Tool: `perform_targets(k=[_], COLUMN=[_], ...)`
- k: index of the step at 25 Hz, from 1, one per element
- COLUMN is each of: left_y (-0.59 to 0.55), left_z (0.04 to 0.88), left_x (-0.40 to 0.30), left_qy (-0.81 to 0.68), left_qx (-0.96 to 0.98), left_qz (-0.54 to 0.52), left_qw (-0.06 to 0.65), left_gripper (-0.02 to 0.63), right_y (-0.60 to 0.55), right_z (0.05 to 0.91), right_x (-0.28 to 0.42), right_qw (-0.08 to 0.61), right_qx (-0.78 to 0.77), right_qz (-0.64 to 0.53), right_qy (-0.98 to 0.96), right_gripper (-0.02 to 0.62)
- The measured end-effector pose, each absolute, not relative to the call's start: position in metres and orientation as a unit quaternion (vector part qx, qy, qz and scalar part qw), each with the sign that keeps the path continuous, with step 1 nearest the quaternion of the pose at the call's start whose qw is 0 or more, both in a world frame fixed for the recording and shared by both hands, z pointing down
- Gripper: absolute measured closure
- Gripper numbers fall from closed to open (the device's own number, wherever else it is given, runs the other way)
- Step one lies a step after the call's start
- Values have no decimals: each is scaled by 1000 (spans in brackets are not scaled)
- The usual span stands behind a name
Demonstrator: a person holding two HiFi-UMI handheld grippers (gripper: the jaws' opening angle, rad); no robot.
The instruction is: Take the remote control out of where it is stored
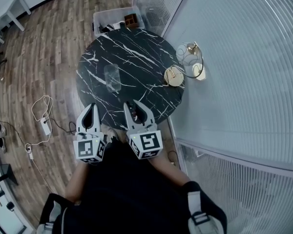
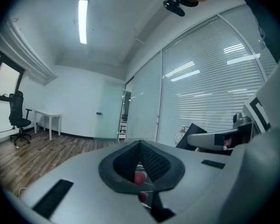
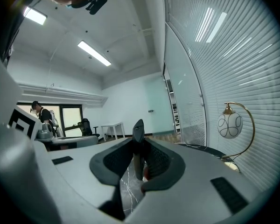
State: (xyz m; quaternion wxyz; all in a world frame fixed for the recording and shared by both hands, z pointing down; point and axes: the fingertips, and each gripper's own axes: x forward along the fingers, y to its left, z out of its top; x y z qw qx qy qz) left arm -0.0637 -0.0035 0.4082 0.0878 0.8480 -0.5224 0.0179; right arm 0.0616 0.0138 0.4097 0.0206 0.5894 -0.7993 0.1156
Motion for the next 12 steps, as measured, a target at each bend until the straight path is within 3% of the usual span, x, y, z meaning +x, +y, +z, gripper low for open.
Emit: perform_targets(k=[12], left_y=[-1], left_z=[411], left_x=[-62], left_qy=[-523], left_qx=[847], left_qz=[24], left_qw=[89], left_gripper=[598], right_y=[15], right_z=[408], right_x=[57], right_qw=[17], right_qx=[578], right_qz=[117], right_qy=[-807], right_gripper=[520])
